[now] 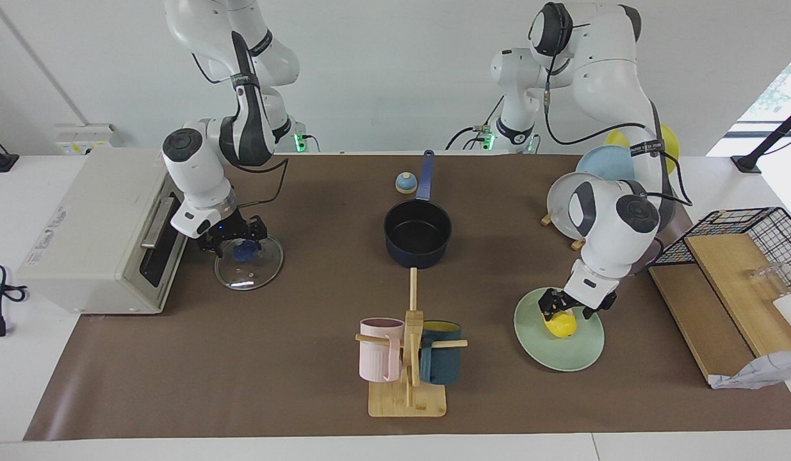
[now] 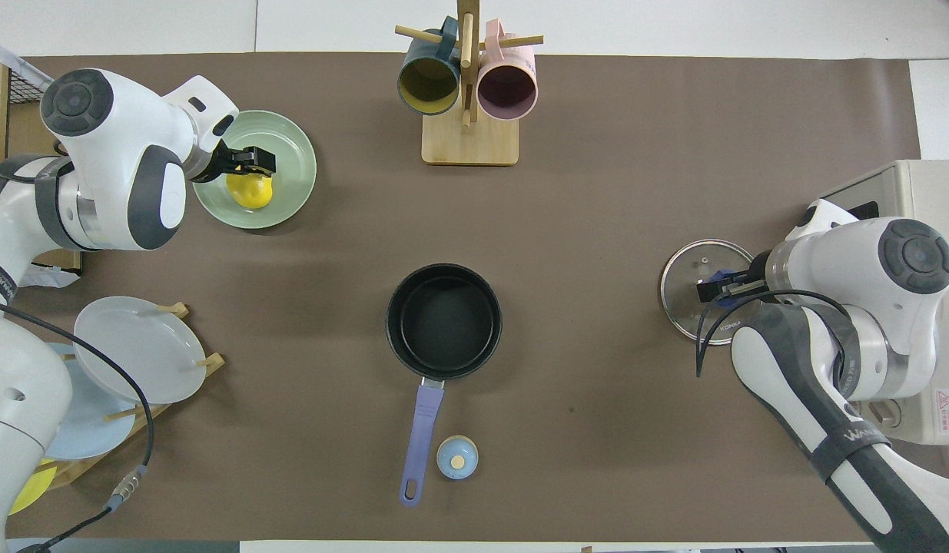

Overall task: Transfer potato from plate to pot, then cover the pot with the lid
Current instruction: 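Grasp the yellow potato with the left gripper while the right gripper reaches the lid, then carry the potato over the black saucepan with the left gripper, then release the potato into the saucepan while the right gripper lifts the lid, then withdraw the left gripper while the right gripper carries the lid toward the saucepan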

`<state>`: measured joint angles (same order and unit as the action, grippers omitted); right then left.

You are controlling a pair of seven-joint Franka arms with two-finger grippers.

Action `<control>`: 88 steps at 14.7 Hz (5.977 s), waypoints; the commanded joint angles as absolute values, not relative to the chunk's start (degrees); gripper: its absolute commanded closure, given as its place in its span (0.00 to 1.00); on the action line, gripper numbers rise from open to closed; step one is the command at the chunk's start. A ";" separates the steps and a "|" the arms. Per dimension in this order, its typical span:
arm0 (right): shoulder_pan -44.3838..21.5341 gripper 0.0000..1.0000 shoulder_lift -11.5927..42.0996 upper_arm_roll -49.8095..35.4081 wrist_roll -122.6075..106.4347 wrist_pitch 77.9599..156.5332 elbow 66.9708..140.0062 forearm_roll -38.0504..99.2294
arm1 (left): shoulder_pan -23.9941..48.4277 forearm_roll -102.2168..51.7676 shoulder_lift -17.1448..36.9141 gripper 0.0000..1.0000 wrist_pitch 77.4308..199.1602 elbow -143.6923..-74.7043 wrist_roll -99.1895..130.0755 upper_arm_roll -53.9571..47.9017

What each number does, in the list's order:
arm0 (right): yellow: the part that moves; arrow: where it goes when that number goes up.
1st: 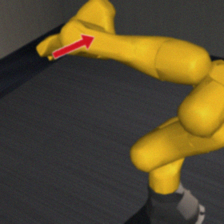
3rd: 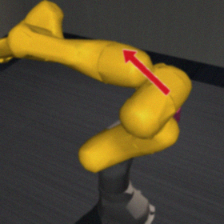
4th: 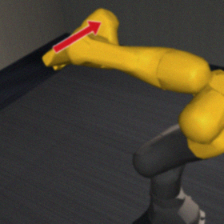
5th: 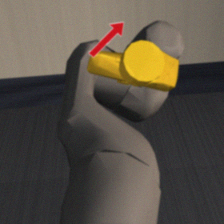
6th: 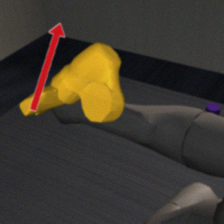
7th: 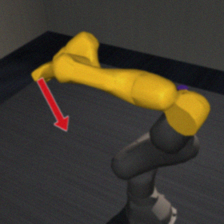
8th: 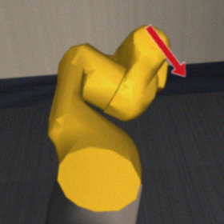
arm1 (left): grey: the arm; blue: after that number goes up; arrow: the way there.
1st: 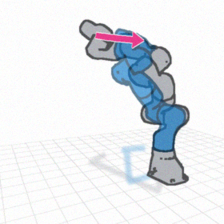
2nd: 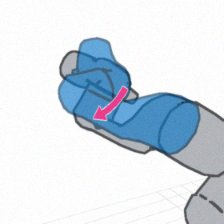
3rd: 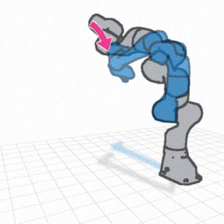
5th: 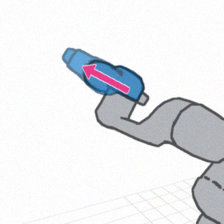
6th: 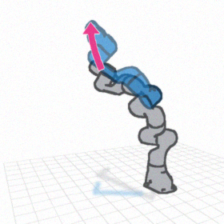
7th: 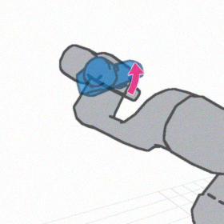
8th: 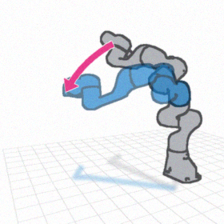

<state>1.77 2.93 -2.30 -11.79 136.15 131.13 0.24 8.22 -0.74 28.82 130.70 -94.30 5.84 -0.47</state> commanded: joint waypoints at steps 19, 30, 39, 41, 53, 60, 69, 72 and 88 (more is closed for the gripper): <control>1.76 0.07 2.29 -2.72 -12.57 137.90 133.95 0.70 | 11.67 -3.95 17.95 1.00 112.97 -89.65 14.46 -0.17; 1.58 0.22 2.55 -2.72 -12.48 138.60 133.77 0.70 | 36.98 -4.13 1.84 1.00 118.01 -110.63 42.61 -0.18; 1.58 0.84 3.25 -2.72 -12.48 133.44 129.57 0.70 | 42.27 -3.69 7.64 1.00 128.84 -116.19 44.12 -0.09; 1.41 0.95 4.21 -2.81 -12.48 128.26 124.83 0.70 | 42.89 -3.43 7.73 1.00 131.38 -118.55 44.03 -0.09; -5.26 1.00 4.22 -2.90 -4.93 115.75 112.33 0.53 | 45.44 -2.90 10.55 1.00 136.76 -122.34 46.14 0.09; -7.55 1.00 5.97 -2.90 -1.58 109.79 105.39 0.44 | 45.44 -1.14 10.64 1.00 137.37 -123.05 45.44 0.09; -9.75 1.00 6.68 -2.90 1.76 108.90 103.10 0.35 | 44.82 -0.70 9.85 0.07 136.59 -122.35 43.24 0.09; -10.81 1.00 7.21 -2.90 2.37 108.81 101.95 0.35 | 43.95 -0.70 8.18 0.00 133.18 -120.16 42.98 0.44; -31.62 1.00 15.99 -3.25 30.31 107.31 88.15 -1.23 | 7.05 -0.27 -3.69 0.00 90.27 -93.17 -0.06 0.70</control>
